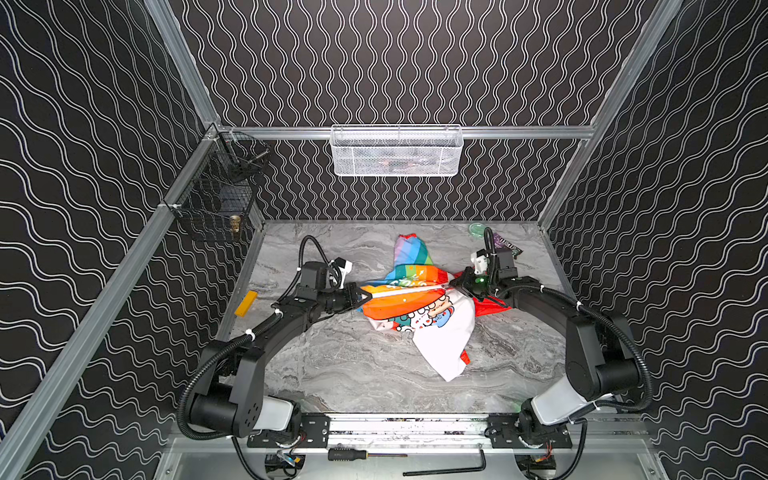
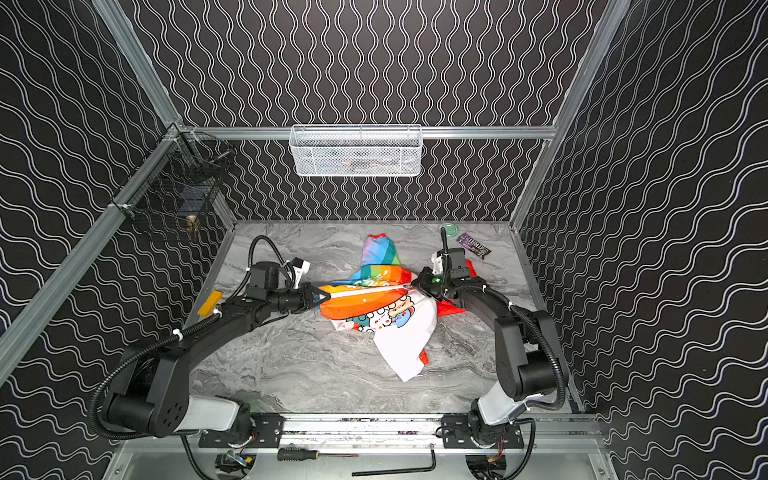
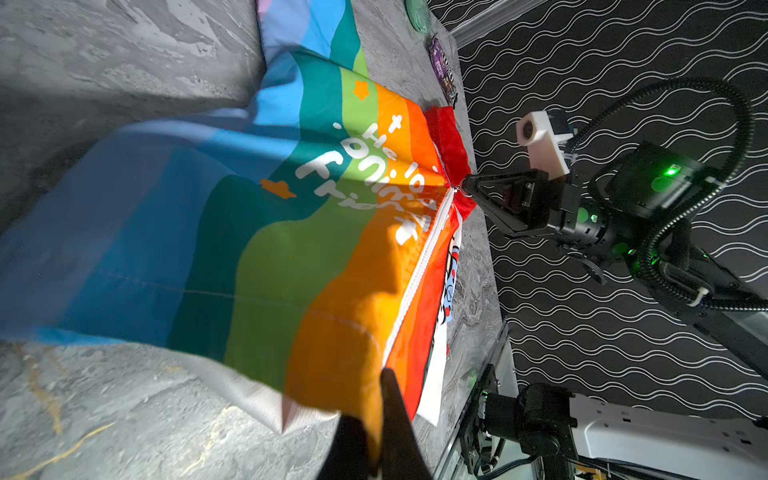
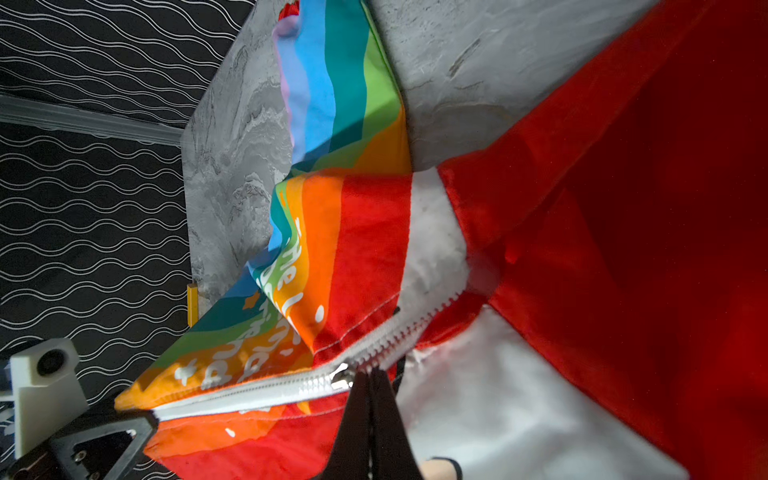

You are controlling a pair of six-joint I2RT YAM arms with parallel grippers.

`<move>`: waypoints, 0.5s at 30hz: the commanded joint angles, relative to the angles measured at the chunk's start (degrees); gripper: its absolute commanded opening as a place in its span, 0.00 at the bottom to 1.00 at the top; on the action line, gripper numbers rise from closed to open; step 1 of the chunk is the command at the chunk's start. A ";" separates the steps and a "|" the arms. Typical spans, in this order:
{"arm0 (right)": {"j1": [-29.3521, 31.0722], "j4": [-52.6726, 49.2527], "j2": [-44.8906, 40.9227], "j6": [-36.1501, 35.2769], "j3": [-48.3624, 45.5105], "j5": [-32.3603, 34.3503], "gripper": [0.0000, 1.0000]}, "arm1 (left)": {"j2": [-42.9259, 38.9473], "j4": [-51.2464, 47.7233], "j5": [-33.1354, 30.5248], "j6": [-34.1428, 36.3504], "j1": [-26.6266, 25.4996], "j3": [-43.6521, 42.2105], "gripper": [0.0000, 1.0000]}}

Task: Zip up the jacket
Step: 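Drag the slider farther up the zipper toward the red hood with the right gripper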

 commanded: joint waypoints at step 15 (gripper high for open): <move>-2.73 -0.93 -1.31 -1.79 -0.61 0.53 0.00 | -0.36 0.01 -0.40 1.23 0.12 0.58 0.00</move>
